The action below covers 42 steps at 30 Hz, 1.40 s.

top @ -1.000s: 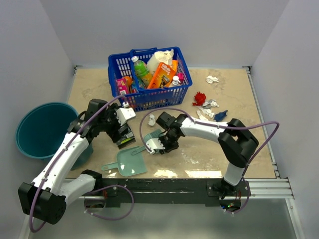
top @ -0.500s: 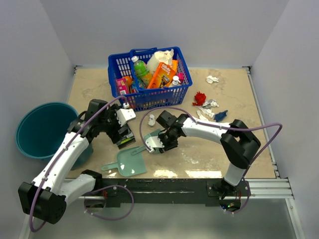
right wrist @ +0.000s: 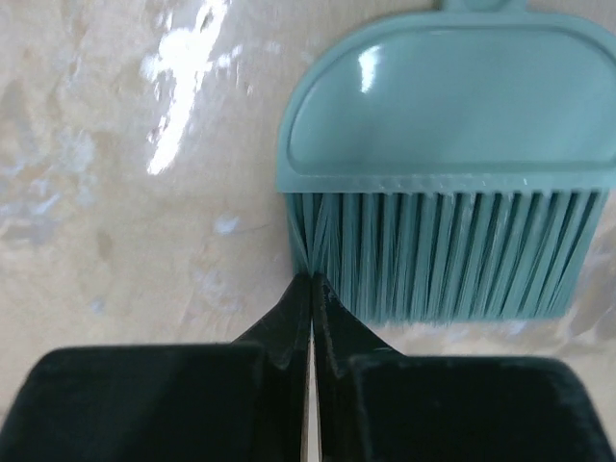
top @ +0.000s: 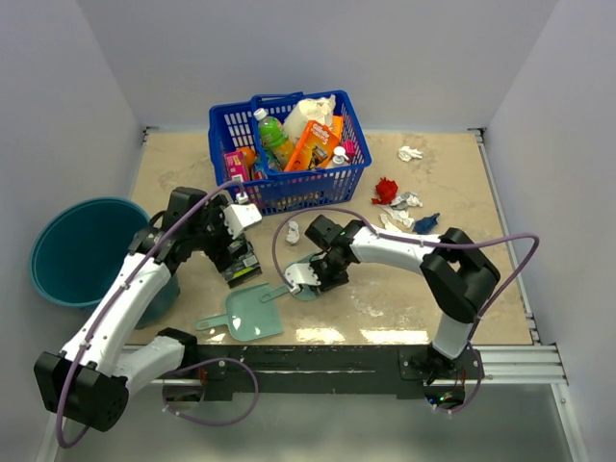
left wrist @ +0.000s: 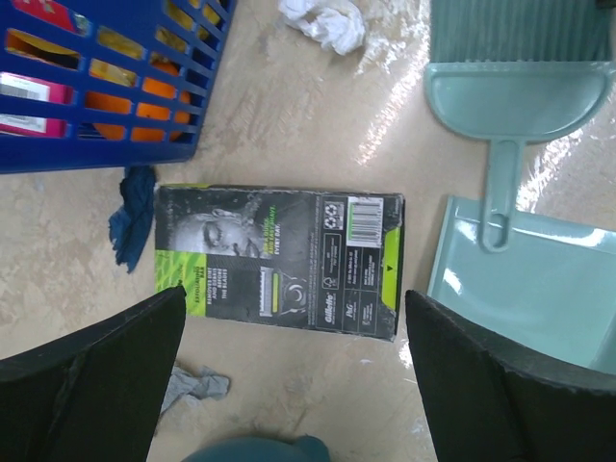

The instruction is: Sweep away the paper scraps from the table

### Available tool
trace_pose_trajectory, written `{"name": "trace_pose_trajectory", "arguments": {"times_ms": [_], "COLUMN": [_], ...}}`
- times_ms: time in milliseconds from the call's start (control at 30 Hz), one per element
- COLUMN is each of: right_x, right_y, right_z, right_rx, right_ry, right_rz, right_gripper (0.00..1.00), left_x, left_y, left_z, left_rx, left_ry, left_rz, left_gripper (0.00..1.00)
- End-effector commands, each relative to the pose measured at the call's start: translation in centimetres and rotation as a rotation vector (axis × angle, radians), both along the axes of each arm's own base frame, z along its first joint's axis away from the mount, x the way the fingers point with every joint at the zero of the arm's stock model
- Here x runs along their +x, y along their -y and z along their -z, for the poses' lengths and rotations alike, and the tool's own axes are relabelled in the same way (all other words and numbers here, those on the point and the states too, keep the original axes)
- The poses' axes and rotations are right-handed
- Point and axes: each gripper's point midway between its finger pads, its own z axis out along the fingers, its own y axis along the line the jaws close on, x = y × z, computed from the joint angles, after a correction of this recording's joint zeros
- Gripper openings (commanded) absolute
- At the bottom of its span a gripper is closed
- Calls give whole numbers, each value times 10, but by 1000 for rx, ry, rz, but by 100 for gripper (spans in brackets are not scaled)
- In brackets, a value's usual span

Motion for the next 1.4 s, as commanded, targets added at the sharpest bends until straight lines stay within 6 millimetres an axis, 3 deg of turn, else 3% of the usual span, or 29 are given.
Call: {"name": "trace_pose_trajectory", "arguments": {"times_ms": [0, 100, 167, 267, 367, 633, 733, 933, 1067, 1233, 1367], "right_x": [3, 10, 10, 8, 9, 16, 23, 29, 31, 34, 37], "right_y": [19, 26, 25, 19, 13, -5, -11, -29, -42, -55, -57], "right_z": [-50, -84, -106, -126, -140, -160, -185, -224, -237, -268, -283], "right_rx": [61, 94, 113, 131, 155, 235, 294, 380, 426, 529, 561], "right_ry": [-91, -94, -94, -122, -147, -178, -173, -226, -257, -250, -232], "right_rz": [157, 201, 201, 222, 258, 349, 358, 388, 383, 371, 375], "right_gripper": [0, 0, 0, 0, 0, 0, 0, 0, 0, 0, 0], "left_x": [17, 8, -7, -24, -27, -32, -41, -41, -26, -14, -14], "left_y": [2, 16, 35, 56, 69, 94, 102, 117, 130, 137, 138], "left_z": [-34, -55, -70, -85, -93, -89, -85, -86, -93, -106, -103], "left_rx": [-44, -101, -166, -252, -302, -441, -483, -569, -586, -610, -603], "left_ry": [94, 156, 175, 148, 97, -65, -95, -110, -28, -12, -29], "left_rz": [-50, 54, 203, 338, 398, 431, 460, 457, 449, 437, 451], "left_gripper": [100, 100, 100, 98, 96, 89, 88, 84, 74, 70, 61]}}
